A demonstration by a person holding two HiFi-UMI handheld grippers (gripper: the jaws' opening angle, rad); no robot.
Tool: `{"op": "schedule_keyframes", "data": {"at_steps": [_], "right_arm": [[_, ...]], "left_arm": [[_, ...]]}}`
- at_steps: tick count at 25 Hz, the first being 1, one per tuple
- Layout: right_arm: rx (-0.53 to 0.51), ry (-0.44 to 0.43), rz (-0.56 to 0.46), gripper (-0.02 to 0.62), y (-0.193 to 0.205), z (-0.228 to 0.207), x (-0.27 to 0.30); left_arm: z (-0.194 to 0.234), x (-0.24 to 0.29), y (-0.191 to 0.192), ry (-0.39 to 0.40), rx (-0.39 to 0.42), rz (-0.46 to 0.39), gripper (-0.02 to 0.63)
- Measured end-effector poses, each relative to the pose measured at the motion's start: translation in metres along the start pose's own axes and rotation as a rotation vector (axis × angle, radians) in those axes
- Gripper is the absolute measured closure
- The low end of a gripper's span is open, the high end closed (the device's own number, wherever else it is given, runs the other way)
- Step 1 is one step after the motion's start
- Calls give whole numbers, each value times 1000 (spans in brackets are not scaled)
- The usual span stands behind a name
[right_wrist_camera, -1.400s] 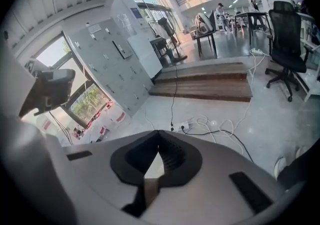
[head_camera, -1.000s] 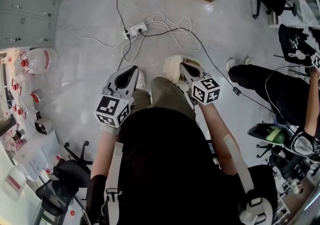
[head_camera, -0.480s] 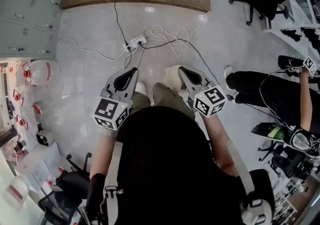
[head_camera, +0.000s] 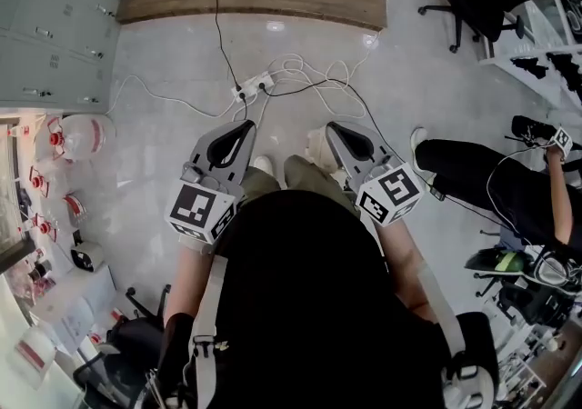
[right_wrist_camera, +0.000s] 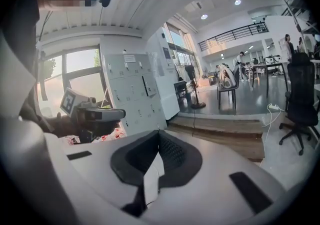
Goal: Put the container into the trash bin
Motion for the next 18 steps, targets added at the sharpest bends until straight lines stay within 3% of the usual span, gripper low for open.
{"op": "schedule_keyframes", "data": {"at_steps": [8, 18], "right_arm": [[-44, 27, -49, 580, -21, 22, -3], [-85, 34, -32, 578, -21, 41, -1]], "left_arm": [[4, -18, -16, 14, 26, -40, 598], [7, -27, -18, 34, 23, -55, 598]]}}
Point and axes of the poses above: the fingertips, and each gripper's own axes: x forward along the fingers, z to its left, y out of its underside, the point moved 6 cm from there along -x, backward along the fingers, and after that the axes turned 3 degrees about x, right-handed, at the moved point
